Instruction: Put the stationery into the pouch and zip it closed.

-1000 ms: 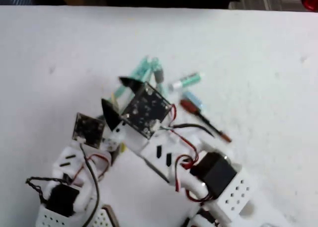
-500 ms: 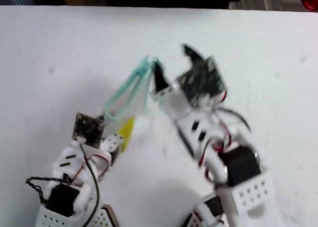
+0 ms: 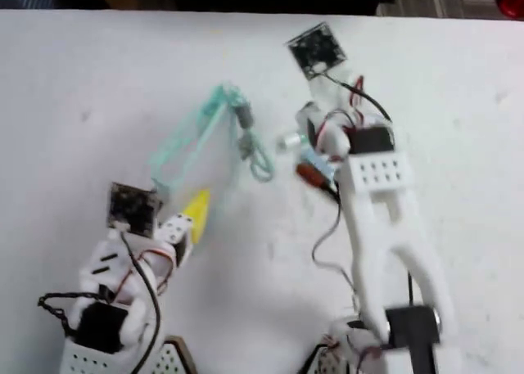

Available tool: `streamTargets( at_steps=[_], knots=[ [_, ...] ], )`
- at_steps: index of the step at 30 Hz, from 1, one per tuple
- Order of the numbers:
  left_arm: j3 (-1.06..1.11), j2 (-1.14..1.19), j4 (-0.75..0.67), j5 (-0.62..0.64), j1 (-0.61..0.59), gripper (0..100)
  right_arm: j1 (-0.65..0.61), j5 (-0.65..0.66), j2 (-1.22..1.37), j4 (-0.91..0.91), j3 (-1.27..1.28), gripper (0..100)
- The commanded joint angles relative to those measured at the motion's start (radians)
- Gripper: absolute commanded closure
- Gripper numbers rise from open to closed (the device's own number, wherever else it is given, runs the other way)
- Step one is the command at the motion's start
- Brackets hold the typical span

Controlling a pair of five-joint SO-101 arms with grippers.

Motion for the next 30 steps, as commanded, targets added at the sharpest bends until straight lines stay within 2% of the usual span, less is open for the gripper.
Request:
streamTargets(
  at_steps=[1,11,19,30],
  knots=[
    [-0.029,0.005,-0.052,0.095,-0.101,79,0.012,0.072,0.134,0.027,-0.126,79.1],
    [-0.029,0.005,-0.054,0.098,-0.107,79,-0.004,0.318,0.495,0.071,-0.344,79.0],
    [-0.029,0.005,-0.054,0.098,-0.107,79,-0.035,0.526,0.544,0.07,-0.351,79.0],
    [-0.029,0.005,-0.054,0.095,-0.107,79,-0.071,0.565,0.599,0.064,-0.362,79.0]
  ],
)
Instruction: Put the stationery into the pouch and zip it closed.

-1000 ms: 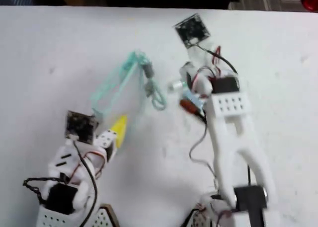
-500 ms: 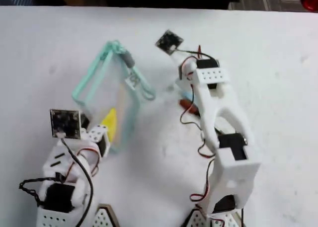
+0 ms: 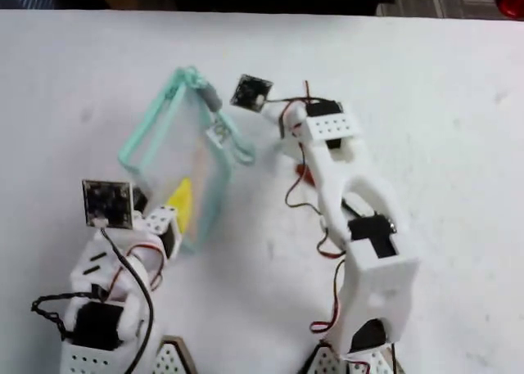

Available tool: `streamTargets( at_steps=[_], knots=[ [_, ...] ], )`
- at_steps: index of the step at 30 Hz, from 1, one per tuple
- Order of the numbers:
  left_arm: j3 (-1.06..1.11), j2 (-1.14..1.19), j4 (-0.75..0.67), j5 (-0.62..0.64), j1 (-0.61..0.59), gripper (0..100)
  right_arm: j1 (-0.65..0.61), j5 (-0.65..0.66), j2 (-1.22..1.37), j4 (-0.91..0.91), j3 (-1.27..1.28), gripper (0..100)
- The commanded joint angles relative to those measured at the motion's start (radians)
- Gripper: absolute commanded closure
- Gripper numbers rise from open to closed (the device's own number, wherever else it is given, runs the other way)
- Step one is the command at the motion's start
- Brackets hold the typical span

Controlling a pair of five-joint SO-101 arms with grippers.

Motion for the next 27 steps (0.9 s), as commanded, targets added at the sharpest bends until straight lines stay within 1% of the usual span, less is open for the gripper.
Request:
streamTargets(
  at_steps=[1,7,15,17,22,24,27],
  knots=[
    [-0.029,-0.008,-0.034,0.011,-0.004,79,-0.002,0.017,0.019,0.002,-0.063,79.0],
    [-0.029,-0.008,-0.034,0.012,-0.004,79,0.031,0.017,0.104,0.005,-0.149,79.0],
    [-0.029,-0.008,-0.034,0.012,-0.004,79,0.044,0.017,0.249,0.005,-0.265,79.6],
    [-0.029,-0.008,-0.034,0.012,-0.004,79,0.051,0.017,0.286,0.012,-0.292,82.7],
    [-0.029,-0.008,-0.034,0.012,-0.004,79,0.058,0.017,0.348,0.079,-0.396,98.6],
    [-0.029,-0.008,-0.034,0.014,-0.004,79,0.061,0.017,0.352,0.117,-0.442,97.1],
    [-0.029,-0.008,-0.034,0.015,0.001,79,0.061,0.012,0.341,0.205,-0.517,98.3]
  ],
)
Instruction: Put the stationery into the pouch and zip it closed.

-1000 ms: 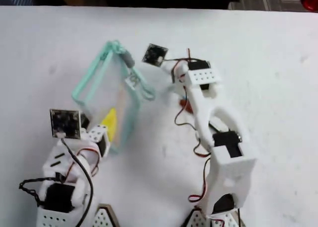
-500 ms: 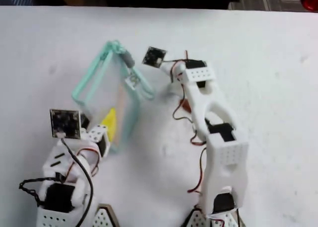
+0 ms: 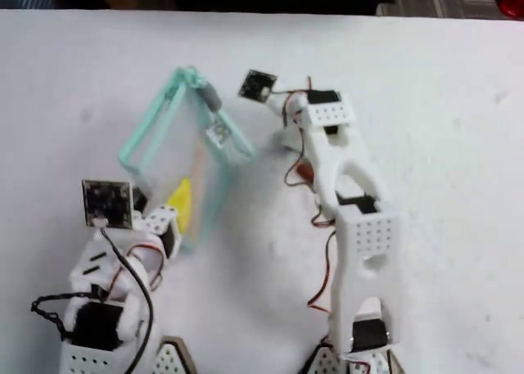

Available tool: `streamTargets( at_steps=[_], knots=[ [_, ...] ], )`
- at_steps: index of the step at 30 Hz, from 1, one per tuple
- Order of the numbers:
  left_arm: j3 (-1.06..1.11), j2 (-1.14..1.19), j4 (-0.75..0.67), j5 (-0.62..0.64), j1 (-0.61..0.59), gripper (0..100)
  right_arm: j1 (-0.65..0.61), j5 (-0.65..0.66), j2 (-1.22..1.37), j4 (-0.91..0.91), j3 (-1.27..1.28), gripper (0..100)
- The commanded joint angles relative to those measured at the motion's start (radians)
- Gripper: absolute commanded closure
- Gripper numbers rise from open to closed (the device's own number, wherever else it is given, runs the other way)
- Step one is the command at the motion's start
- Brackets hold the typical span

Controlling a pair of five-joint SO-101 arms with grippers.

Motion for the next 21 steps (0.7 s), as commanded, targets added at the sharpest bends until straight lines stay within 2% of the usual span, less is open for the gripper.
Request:
streamTargets(
  at_steps=[1,7,10,21],
  knots=[
    [-0.029,-0.008,-0.032,0.015,0.015,79,0.013,0.009,-0.021,0.094,-0.115,98.1],
    [-0.035,-0.008,0.017,0.009,0.139,76,0.013,-0.02,-0.113,0.274,-0.269,98.2],
    [-0.035,-0.008,0.032,0.009,0.157,71,0.013,-0.118,-0.186,0.34,-0.354,98.2],
    [-0.035,-0.008,0.034,0.009,0.156,71,-0.027,-0.526,-0.585,0.593,-0.738,98.2]
  ],
)
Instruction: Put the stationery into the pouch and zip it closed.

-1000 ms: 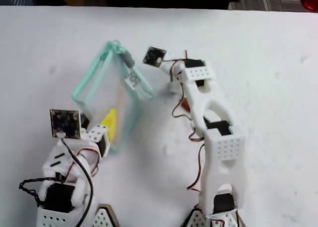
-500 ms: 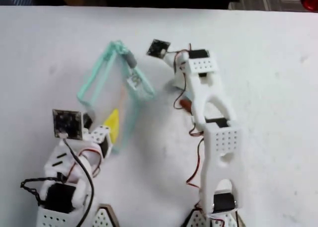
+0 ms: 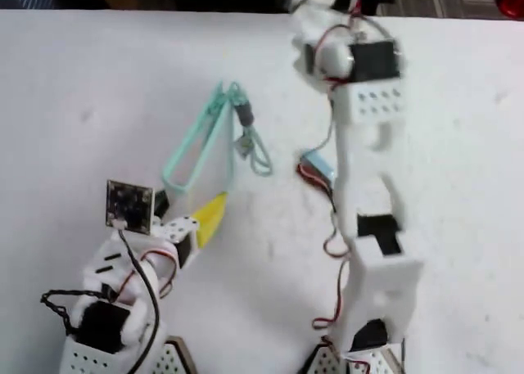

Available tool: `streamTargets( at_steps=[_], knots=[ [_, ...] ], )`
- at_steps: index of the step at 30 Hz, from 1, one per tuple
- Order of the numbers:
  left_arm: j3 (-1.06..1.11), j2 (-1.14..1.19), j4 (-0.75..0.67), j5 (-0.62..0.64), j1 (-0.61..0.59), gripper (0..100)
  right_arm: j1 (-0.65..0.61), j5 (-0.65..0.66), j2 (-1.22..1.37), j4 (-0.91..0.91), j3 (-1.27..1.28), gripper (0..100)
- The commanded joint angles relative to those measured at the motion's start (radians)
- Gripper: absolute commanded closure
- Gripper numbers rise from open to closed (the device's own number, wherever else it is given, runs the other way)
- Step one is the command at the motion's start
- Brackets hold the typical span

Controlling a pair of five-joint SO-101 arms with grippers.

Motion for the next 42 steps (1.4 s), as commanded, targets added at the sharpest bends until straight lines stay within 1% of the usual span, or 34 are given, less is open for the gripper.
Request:
streamTargets(
  at_steps=[1,3,6,10,14,17,19,27,32,34,37,39,42],
  knots=[
    [-0.035,-0.008,0.002,0.009,0.016,71,-0.048,-0.163,-0.179,0.073,-0.123,98.2],
    [-0.035,-0.008,0.0,0.009,0.016,71,-0.087,-0.259,-0.243,0.107,-0.141,98.2],
    [-0.037,-0.008,0.0,0.009,0.016,71,-0.177,-0.408,-0.328,0.114,-0.138,98.2],
    [-0.038,-0.008,0.005,0.012,0.015,71,-0.328,-0.589,-0.392,0.113,-0.138,98.2],
    [-0.038,-0.008,0.003,0.014,0.015,71,-0.455,-0.704,-0.375,0.113,-0.13,98.1],
    [-0.038,-0.008,0.002,0.014,0.016,71,-0.521,-0.715,-0.329,0.113,-0.106,98.2],
    [-0.038,-0.008,0.002,0.014,0.016,71,-0.539,-0.718,-0.297,0.113,-0.084,98.2],
    [-0.038,-0.008,0.003,0.014,0.016,71,-0.542,-0.723,-0.234,0.119,-0.077,98.2],
    [-0.038,-0.008,0.003,0.012,0.016,71,-0.544,-0.713,-0.323,0.12,-0.055,98.2],
    [-0.038,-0.008,0.003,0.012,0.016,71,-0.549,-0.713,-0.381,0.12,0.011,98.2],
    [-0.038,-0.008,0.003,0.014,0.016,71,-0.611,-0.712,-0.493,0.12,0.209,98.2],
    [-0.038,-0.008,0.003,0.014,0.016,71,-0.659,-0.684,-0.578,0.107,0.345,98.2],
    [-0.038,-0.008,0.0,0.014,0.016,71,-0.684,-0.626,-0.704,-0.035,0.514,98.2]
  ],
)
